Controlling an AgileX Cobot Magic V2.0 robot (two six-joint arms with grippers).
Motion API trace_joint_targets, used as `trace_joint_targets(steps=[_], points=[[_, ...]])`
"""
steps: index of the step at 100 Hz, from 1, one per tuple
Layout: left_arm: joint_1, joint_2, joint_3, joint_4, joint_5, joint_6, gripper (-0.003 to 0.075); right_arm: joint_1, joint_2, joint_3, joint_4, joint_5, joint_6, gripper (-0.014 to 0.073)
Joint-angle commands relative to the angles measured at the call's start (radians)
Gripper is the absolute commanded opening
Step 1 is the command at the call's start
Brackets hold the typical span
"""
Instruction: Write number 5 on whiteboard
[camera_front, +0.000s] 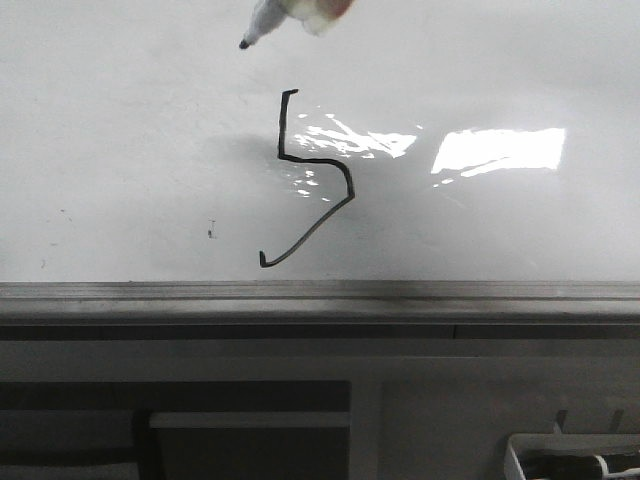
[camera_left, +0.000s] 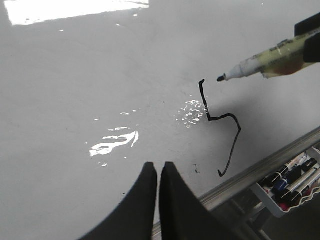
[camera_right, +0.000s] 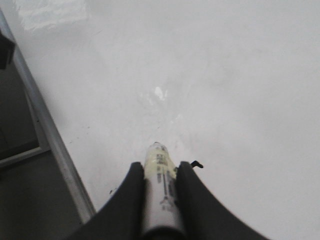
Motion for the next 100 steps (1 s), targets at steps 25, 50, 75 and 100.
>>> trace_joint_targets(steps=[25,50,75,100], points=[[0.004,-0.002,-0.026,-0.024,-0.066,-0.007,-0.002,-0.105,0.047,-0.031,0.027,-0.115,-0.004,-0.0039],[0.004,-0.002,-0.026,-0.024,-0.066,-0.007,-0.002,-0.105,0.053,-0.031,0.045,-0.078,-0.004,-0.004],[0.004,-0.002,-0.026,-0.024,-0.067,-0.007,-0.002,-0.105,0.053,-0.031,0.045,-0.039,-0.004,-0.004],[0.004,-0.002,-0.026,-0.024,-0.072,-0.007,-0.002,-0.105,0.058,-0.031,0.045,-0.046,-0.004,-0.004]])
